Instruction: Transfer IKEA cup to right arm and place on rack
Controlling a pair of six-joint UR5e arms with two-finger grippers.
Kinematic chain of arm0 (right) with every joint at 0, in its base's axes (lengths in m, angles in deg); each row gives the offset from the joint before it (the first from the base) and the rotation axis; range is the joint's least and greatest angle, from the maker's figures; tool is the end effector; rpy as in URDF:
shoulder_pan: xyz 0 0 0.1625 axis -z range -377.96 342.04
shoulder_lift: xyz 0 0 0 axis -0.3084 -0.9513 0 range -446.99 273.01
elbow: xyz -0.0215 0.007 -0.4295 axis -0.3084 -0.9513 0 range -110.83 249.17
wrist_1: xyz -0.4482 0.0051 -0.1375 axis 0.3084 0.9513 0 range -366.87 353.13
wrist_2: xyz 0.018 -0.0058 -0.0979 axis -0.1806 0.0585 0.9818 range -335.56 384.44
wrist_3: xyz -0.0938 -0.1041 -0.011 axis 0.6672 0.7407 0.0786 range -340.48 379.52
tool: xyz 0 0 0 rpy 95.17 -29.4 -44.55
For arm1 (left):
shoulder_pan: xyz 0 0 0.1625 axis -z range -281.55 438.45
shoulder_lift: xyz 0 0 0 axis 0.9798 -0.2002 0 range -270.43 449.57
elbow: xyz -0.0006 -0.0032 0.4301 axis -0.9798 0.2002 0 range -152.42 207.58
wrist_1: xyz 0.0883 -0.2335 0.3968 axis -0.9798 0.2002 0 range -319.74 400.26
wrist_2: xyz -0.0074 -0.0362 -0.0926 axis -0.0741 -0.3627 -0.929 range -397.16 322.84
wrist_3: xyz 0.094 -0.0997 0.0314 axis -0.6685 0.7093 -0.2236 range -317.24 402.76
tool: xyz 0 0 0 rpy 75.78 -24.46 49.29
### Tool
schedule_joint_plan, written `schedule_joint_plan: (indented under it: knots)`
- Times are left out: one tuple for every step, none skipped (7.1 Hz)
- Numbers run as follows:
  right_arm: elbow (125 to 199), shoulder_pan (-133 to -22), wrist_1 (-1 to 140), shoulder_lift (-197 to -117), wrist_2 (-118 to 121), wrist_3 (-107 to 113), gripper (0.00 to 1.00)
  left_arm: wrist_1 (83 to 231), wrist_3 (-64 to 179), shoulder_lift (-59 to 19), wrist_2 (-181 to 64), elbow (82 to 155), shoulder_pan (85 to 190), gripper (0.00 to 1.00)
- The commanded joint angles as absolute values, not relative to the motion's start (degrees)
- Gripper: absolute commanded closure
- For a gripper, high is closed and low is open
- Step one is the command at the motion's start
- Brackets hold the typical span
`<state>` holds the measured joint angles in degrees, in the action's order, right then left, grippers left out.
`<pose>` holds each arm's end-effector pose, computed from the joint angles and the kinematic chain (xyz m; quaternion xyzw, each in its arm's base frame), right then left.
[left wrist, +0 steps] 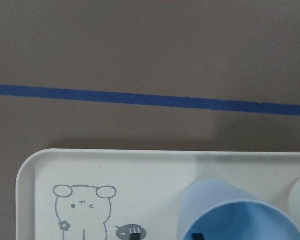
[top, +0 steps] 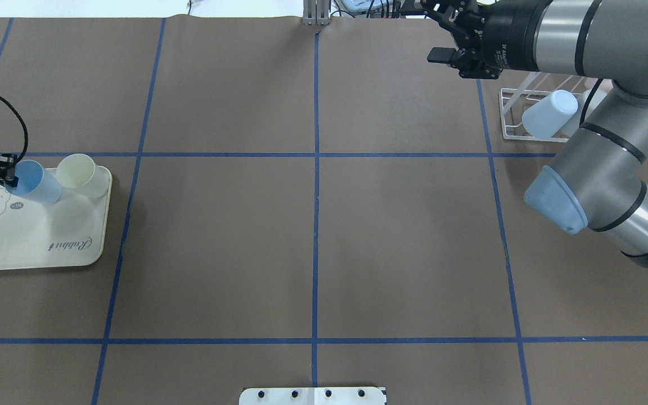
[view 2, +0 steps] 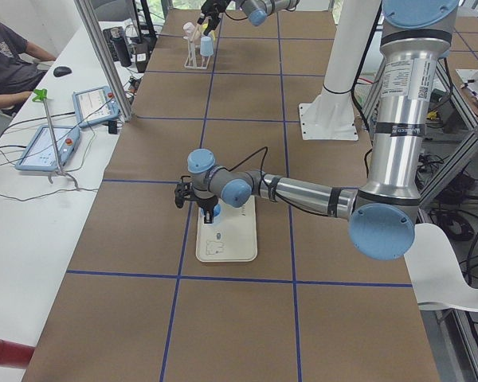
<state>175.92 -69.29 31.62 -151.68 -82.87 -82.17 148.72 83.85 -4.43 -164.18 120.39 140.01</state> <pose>-0.3318 -0.5610 0.1424 0.1473 -0.7127 0.2603 0.6346 0.2498 -0.5633 0.5972 -0.0063 0.3727 -0.0329 0.9273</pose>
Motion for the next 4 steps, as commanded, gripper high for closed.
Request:
schedule_joint_plan:
  knots:
    - [176.14, -69.38, 31.62, -151.68, -82.87, -82.17, 0.00, 147.85, 83.80, -3.34, -165.64, 124.22, 140.58, 1.00]
    - [176.92, -69.46, 31.62, -151.68, -82.78, -82.26, 0.00, 146.36, 83.28, -0.11, -168.00, 127.91, 144.07, 1.00]
    - [177.19, -69.55, 31.62, -151.76, -82.78, -82.26, 0.00, 144.09, 82.93, 1.66, -170.03, 131.00, 149.24, 1.00]
    - [177.19, -69.55, 31.62, -151.76, -82.78, -82.26, 0.00, 137.97, 82.75, 1.59, -170.48, 134.68, 152.77, 1.00]
